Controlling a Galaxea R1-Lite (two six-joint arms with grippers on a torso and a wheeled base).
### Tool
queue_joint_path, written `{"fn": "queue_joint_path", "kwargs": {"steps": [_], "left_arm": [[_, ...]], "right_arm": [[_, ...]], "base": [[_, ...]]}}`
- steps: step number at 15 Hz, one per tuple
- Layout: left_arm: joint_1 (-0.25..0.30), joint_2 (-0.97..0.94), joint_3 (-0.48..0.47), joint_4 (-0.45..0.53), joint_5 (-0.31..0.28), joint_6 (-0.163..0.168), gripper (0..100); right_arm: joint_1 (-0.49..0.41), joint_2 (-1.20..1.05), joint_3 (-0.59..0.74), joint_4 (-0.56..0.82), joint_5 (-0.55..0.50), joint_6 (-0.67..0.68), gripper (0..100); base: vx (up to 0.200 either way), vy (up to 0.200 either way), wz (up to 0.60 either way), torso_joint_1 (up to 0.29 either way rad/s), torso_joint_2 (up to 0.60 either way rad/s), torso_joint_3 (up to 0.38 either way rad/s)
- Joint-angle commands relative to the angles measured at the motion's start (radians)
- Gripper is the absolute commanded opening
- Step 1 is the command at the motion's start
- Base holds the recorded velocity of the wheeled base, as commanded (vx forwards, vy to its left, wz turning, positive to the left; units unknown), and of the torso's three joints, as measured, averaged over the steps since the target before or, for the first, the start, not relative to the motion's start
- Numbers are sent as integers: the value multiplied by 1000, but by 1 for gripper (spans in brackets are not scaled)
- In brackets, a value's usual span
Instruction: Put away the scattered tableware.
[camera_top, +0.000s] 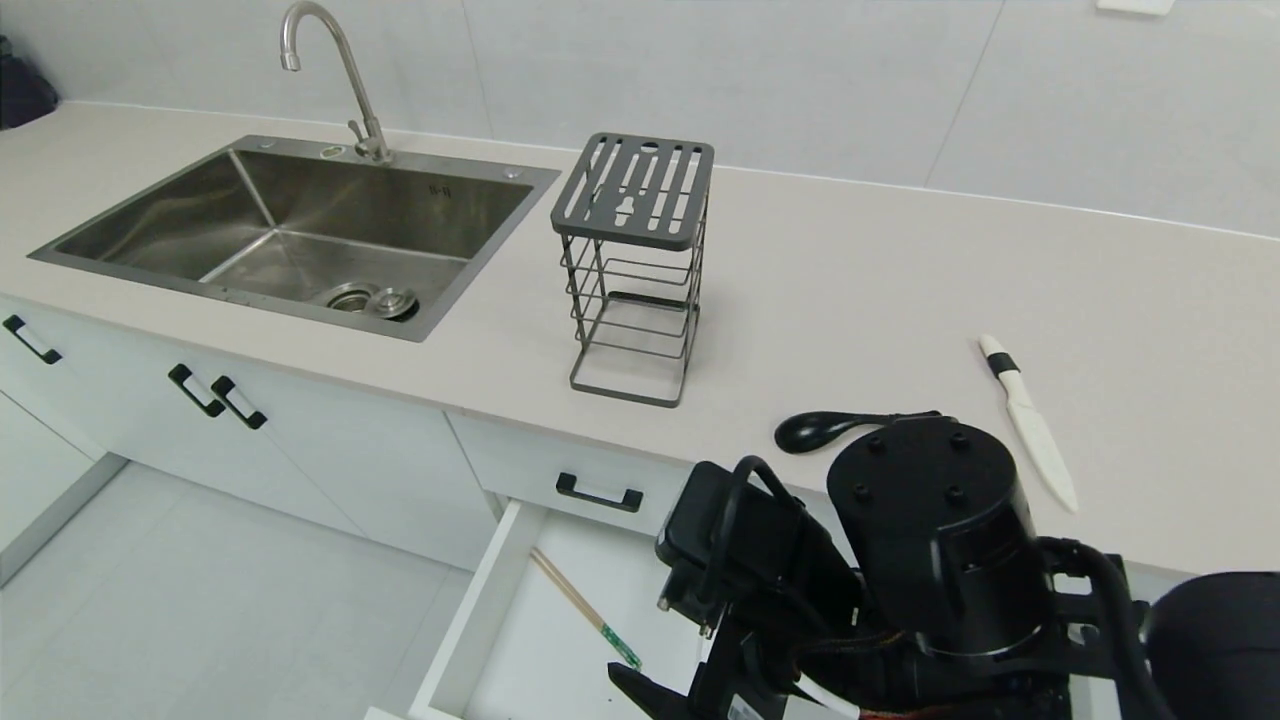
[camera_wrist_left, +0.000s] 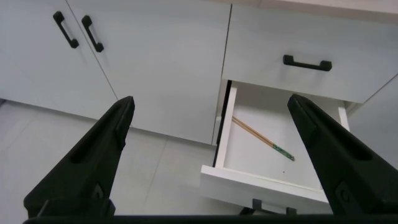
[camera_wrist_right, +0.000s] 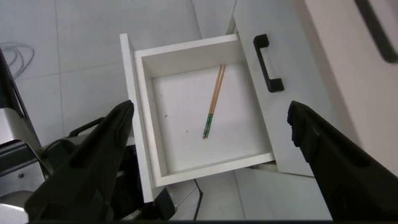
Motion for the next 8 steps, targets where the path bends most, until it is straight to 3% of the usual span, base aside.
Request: {"fn": "queue_joint_path", "kwargs": {"steps": [1, 4, 8], "left_arm": [[1, 1, 0, 0, 0, -1, 100], [0, 1, 0, 0, 0, -1, 100], [0, 1, 0, 0, 0, 0, 100]], "right_arm": [[-9, 8, -18, 2, 5, -1, 100], [-44, 33, -72, 51, 53, -1, 100], [-72, 64, -87, 57, 116, -13, 100]], "base": [[0, 0, 0, 300, -574, -276], [0, 0, 0, 191, -372, -175], [0, 0, 0, 24, -41, -23]]}}
